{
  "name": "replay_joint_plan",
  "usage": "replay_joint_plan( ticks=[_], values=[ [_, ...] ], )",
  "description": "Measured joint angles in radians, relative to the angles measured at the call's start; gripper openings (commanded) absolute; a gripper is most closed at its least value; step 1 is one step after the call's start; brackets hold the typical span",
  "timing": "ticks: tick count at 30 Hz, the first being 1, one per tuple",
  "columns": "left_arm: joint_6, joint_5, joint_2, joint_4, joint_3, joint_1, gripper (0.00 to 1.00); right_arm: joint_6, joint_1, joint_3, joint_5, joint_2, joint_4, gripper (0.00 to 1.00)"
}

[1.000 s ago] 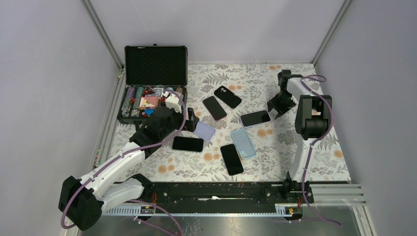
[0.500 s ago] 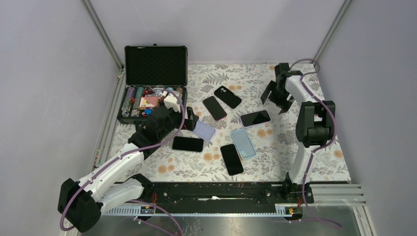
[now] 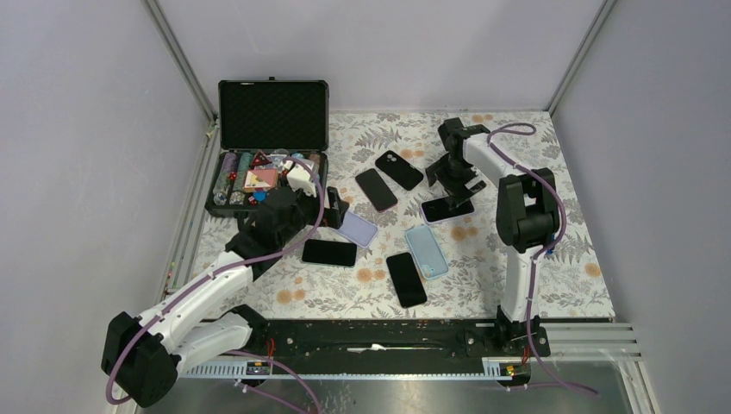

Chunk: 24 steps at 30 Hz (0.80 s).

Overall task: Take the phone out of the phone case
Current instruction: Pick up the phone at the center of the board.

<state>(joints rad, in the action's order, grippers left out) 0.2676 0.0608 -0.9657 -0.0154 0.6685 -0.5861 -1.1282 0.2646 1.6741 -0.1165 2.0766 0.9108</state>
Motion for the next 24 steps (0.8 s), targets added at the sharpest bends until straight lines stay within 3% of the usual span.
replay_joint_plan(
  ticks=[7, 22, 24],
  values=[
    [-0.001, 0.006, 0.001, 0.010, -0.023, 0.001, 0.99, -0.181, -0.013, -0.081, -0.022, 0.003, 0.080, 1.00],
    [0.000, -0.005, 0.037, 0.022, -0.024, 0.003, 0.99, -0.332, -0.011, -0.098, 0.001, 0.044, 0.048, 1.00],
    [0.000, -0.005, 0.037, 0.025, -0.024, 0.005, 0.99, -0.341, -0.009, -0.098, 0.003, 0.045, 0.046, 0.96]
  ],
)
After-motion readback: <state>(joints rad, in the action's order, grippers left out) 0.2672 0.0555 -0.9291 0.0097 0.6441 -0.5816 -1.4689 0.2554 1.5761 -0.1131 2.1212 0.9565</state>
